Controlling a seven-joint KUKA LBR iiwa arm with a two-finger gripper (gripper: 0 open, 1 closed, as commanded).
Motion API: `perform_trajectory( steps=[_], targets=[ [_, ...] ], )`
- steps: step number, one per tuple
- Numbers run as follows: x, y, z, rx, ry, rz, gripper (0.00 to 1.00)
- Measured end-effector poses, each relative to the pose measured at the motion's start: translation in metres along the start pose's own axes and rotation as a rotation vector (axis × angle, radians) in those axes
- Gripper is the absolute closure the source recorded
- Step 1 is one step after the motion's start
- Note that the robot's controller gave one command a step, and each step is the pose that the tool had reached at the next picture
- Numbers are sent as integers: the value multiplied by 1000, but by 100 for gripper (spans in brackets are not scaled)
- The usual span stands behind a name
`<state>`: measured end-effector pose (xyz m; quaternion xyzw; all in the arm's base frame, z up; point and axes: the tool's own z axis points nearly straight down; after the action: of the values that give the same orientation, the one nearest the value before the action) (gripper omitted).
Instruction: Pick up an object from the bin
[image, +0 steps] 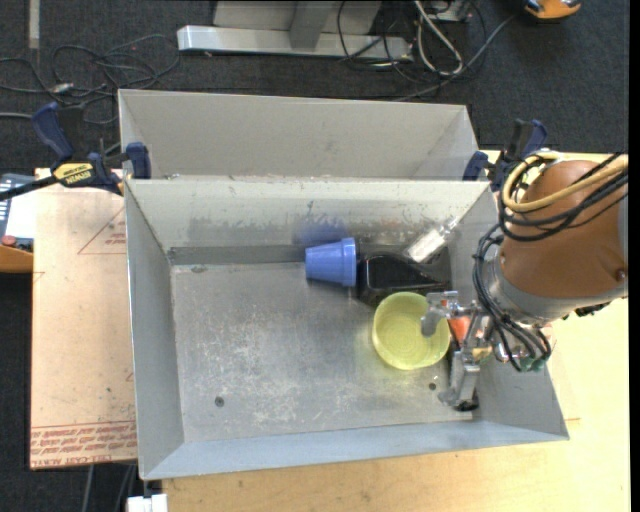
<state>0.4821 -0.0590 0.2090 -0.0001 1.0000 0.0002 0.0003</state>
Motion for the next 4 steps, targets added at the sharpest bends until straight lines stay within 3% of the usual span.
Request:
perform_trajectory(
  steps=[1, 2, 3, 4],
  targets=[
    [-109, 11, 132, -5, -12, 89, 0],
    [-109, 11, 129, -3, -22, 88, 0],
    [-141, 67, 108, -8, -27, 288, 0],
    [-121, 68, 132, -26, -28, 469, 0]
  ],
)
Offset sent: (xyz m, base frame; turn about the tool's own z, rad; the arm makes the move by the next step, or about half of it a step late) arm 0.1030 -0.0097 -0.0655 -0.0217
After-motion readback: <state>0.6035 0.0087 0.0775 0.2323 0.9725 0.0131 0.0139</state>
